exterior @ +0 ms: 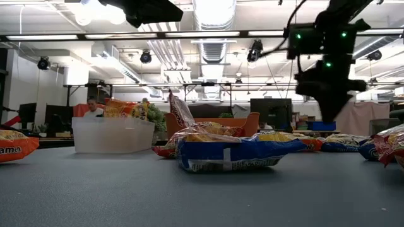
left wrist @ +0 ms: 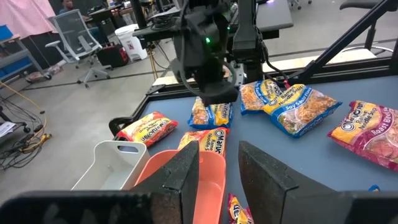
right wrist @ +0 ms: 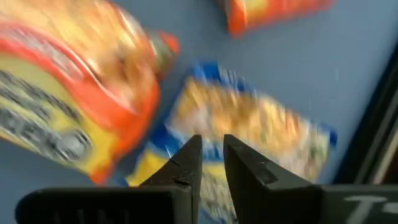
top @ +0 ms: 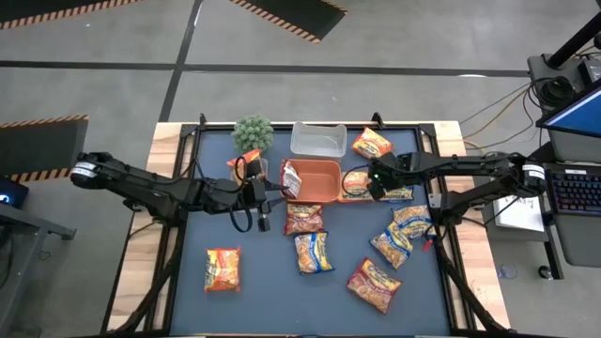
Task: Sort Maruchan noodles
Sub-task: Put the blue noodle pack into the gray bin
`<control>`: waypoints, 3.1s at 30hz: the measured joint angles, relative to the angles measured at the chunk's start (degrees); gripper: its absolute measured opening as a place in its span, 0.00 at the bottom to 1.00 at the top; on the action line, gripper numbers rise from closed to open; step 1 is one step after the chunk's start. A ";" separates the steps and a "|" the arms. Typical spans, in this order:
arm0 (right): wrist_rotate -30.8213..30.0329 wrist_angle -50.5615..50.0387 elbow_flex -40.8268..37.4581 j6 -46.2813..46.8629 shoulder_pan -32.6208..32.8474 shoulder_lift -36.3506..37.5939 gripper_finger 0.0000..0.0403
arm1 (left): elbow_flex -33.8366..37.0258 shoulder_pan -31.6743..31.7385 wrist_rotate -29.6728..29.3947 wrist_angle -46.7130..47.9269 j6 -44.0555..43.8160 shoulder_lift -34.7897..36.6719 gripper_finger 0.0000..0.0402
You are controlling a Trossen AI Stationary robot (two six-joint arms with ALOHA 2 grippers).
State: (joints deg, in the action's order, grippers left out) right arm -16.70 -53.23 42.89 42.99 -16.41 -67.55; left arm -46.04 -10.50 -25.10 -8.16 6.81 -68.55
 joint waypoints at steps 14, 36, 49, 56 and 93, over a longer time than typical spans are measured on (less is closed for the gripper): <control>3.15 17.43 -10.32 1.94 0.65 -0.67 0.02 | 0.00 0.00 0.00 0.00 -0.02 0.00 0.23; 18.69 32.81 -9.62 9.63 24.32 0.57 0.02 | -2.70 -0.02 2.17 -8.79 -0.28 -10.90 0.23; 15.77 13.22 -9.41 20.34 29.59 13.90 0.02 | -12.73 -1.67 6.65 -9.02 -2.04 -27.04 0.23; 13.21 10.62 -10.35 25.58 34.29 9.50 0.02 | -18.43 -3.29 6.67 -9.02 -2.91 -35.06 0.23; 10.75 16.53 -8.93 15.31 33.26 13.18 0.06 | -33.98 -2.94 6.16 -9.34 -2.97 -56.08 0.23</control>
State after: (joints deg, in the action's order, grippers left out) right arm -5.95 -36.71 33.95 58.30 16.85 -54.37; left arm -80.02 -13.44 -18.94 -17.50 3.84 -124.63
